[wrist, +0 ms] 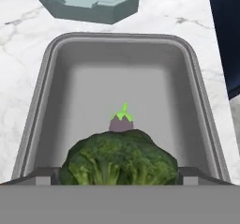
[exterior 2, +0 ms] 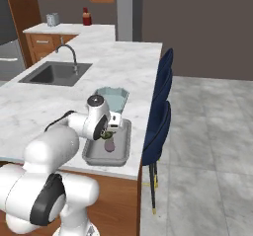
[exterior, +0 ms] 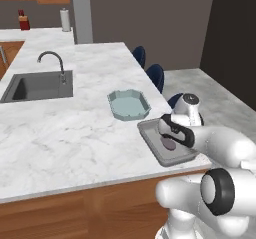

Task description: Place the cold items (eggplant and broccoli) from the fridge in one tupperware on the dining counter. Place the warm items (kebab skewer and hot dog) in the stove area in another tupperware.

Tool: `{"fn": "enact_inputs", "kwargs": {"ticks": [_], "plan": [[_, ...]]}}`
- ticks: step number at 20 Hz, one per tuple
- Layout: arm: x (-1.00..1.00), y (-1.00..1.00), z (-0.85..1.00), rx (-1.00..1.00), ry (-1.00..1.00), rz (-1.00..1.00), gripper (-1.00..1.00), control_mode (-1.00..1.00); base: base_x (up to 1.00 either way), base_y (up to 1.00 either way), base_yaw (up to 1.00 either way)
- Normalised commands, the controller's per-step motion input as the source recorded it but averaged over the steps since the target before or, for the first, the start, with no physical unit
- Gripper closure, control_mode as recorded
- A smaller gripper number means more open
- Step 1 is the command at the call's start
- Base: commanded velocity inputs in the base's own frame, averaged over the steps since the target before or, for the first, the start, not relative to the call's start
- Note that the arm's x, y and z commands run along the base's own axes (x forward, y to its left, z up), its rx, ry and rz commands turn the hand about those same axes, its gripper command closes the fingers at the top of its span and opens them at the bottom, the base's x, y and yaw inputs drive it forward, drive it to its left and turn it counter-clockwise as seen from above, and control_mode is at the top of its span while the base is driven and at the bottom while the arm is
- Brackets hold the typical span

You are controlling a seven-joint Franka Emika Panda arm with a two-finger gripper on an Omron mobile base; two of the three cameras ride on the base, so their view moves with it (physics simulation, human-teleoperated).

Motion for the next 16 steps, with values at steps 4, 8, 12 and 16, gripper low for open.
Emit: {"fn": "enact_inputs", "kwargs": {"ticks": [4, 8, 12, 16], "plan": [[0.33, -0.24, -0.61, -0.02, 0.01, 0.05, 1.00, -1.00, 0.00, 0.00, 0.00], [0.33, -0.13, -0.42, -0.03, 0.00, 0.01, 1.00, -1.00, 0.00, 0.00, 0.00], [0.66, 0.04, -0.07, -0.04, 0.00, 0.00, -1.00, -1.00, 0.00, 0.00, 0.00], [0.07, 0.40, 0.00, -0.03, 0.00, 0.00, -1.00, -1.00, 0.00, 0.00, 0.00]]}}
